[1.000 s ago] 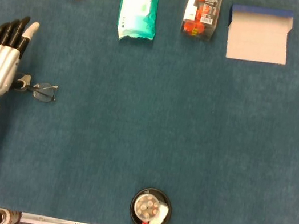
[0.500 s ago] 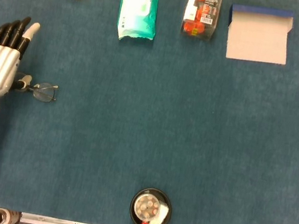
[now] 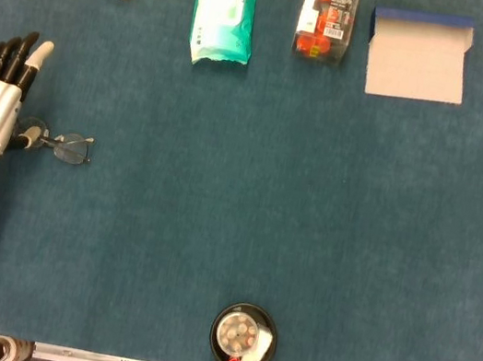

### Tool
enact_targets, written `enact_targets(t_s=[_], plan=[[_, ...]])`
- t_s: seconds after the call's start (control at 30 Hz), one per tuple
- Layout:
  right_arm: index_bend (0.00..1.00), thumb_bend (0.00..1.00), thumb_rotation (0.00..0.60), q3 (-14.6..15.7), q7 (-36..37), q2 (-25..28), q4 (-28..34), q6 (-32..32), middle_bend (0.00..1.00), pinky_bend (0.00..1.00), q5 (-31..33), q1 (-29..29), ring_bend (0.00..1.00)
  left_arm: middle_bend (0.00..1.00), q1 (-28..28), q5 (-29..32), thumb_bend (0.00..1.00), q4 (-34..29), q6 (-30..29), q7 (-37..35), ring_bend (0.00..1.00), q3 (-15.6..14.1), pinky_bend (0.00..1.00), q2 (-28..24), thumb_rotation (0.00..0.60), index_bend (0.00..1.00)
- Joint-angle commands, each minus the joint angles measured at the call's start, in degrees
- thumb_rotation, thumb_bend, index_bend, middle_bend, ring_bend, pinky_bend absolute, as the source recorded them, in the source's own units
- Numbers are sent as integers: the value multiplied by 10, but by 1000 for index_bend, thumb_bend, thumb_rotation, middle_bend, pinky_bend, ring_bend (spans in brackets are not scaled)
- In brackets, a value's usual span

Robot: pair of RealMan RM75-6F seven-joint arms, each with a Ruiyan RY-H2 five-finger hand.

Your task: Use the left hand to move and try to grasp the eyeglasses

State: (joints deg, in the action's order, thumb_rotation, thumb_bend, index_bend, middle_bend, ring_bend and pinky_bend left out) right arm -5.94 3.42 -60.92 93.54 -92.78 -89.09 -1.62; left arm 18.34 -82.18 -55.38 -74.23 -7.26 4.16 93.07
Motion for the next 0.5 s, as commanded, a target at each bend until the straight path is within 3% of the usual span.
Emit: enact_targets(t_s=[0.03, 0.5], plan=[[440, 655, 600, 1, 0, 0, 0, 0, 436, 550, 0, 0, 413, 0, 0, 2, 144, 5, 6, -5, 0, 0, 66, 3, 600, 0], [440, 654, 600, 0, 3, 2, 1, -5, 436, 550, -1, 2, 413, 0, 7, 3, 144, 54, 29, -25, 0, -2, 66, 34, 600, 0]])
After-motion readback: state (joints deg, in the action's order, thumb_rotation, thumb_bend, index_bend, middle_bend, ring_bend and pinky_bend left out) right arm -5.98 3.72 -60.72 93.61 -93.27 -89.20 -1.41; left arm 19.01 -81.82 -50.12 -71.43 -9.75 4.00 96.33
